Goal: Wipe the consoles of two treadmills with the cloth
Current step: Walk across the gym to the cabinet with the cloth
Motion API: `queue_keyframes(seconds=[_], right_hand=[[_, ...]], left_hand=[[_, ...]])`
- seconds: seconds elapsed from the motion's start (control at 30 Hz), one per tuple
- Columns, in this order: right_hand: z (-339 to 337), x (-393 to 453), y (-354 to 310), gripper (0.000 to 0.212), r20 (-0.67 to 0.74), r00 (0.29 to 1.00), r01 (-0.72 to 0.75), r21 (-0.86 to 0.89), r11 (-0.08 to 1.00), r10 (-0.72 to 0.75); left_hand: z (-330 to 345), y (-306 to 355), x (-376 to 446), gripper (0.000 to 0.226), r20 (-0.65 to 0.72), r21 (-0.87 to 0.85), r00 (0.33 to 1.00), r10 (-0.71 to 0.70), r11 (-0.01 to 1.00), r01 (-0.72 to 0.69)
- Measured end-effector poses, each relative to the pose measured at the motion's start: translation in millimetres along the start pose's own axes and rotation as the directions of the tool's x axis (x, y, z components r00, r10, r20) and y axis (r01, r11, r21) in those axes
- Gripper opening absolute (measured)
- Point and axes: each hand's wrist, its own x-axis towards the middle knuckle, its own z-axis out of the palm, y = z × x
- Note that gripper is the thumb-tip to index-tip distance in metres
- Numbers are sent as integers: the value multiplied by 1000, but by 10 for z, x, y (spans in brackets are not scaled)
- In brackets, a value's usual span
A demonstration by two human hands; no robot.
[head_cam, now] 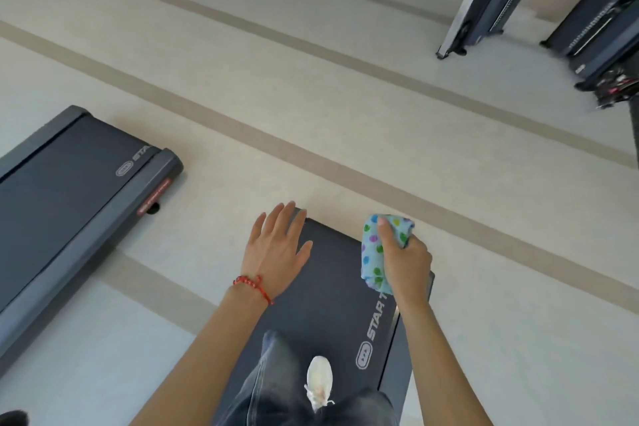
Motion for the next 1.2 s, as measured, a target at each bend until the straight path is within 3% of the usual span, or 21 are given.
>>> queue_keyframes(seconds=[0.67,1.2], right_hand=[[612,2108,-957,42,-114,988,-95,85,992,105],[372,4182,-1572,43,-76,997,-6,17,1000,7]], left_hand=[[307,-389,2810,52,26,11,974,226,974,-226],[556,163,4803,53,2,9,985,172,985,-173]])
